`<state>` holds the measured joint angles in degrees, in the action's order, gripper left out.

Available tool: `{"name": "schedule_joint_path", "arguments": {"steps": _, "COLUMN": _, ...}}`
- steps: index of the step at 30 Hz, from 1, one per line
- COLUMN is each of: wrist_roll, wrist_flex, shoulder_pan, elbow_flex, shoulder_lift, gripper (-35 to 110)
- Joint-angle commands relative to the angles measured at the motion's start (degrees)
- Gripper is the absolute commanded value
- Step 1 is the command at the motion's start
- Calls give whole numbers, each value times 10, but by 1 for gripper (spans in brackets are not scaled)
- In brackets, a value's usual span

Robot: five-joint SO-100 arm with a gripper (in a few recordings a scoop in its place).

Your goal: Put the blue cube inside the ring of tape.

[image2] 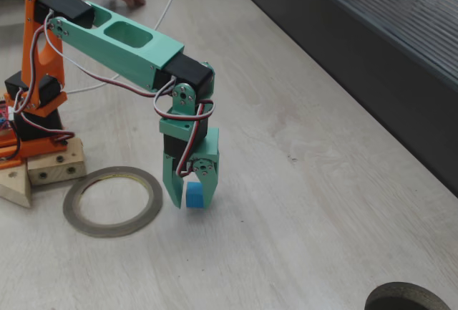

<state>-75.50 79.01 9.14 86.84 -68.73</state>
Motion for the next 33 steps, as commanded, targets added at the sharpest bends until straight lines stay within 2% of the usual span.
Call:
{"name": "schedule_joint_path", "arguments": {"steps": 1, "wrist_roll": -3, "wrist_flex": 6, "shoulder_pan": 5, "elbow_flex": 3, "shoulder_lift": -19, "gripper": 27}}
{"name": "schedule_joint_path", "arguments": {"steps": 8, "wrist_roll": -3, "wrist_flex": 6, "shoulder_pan": 6, "elbow_flex": 3, "shoulder_lift": -19, "gripper": 27}}
{"name": "schedule_joint_path", "arguments": {"steps": 17, "wrist_roll": -3, "wrist_flex": 5, "shoulder_pan": 4, "elbow_flex": 1, "shoulder_lift": -20, "gripper": 3}}
{"name": "schedule_joint_path", "arguments": {"steps": 33, "wrist_roll": -3, "wrist_flex": 5, "shoulder_pan": 10, "elbow_flex": 1, "shoulder_lift": -37, "gripper": 3}}
